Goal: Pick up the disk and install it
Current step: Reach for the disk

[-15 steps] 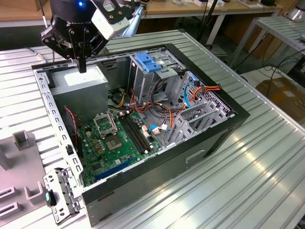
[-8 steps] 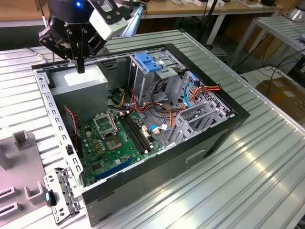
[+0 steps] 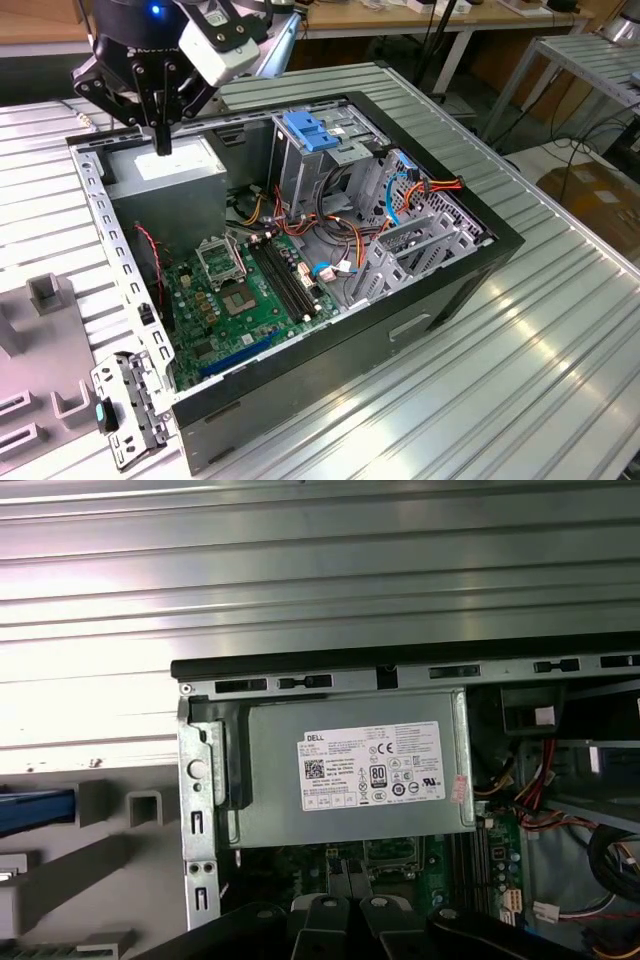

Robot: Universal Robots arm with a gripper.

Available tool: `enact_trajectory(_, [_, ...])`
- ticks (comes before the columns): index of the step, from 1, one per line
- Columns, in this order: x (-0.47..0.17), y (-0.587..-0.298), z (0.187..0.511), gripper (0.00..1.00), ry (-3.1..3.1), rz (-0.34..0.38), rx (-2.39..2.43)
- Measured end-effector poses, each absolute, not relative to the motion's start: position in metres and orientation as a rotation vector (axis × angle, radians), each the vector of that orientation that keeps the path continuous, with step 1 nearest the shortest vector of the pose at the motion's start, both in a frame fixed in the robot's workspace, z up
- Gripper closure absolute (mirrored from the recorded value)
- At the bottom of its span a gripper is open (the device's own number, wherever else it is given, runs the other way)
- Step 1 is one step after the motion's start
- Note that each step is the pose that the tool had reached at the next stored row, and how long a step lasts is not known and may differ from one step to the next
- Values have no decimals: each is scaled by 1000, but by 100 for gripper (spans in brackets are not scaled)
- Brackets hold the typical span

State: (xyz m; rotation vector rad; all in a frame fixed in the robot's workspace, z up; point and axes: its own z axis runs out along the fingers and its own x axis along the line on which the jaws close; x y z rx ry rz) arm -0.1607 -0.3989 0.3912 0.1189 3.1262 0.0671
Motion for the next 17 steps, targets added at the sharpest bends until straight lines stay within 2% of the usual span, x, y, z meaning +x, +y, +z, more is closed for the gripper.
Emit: enact_trajectory(17, [-170, -399, 390, 89, 3134, 67, 120])
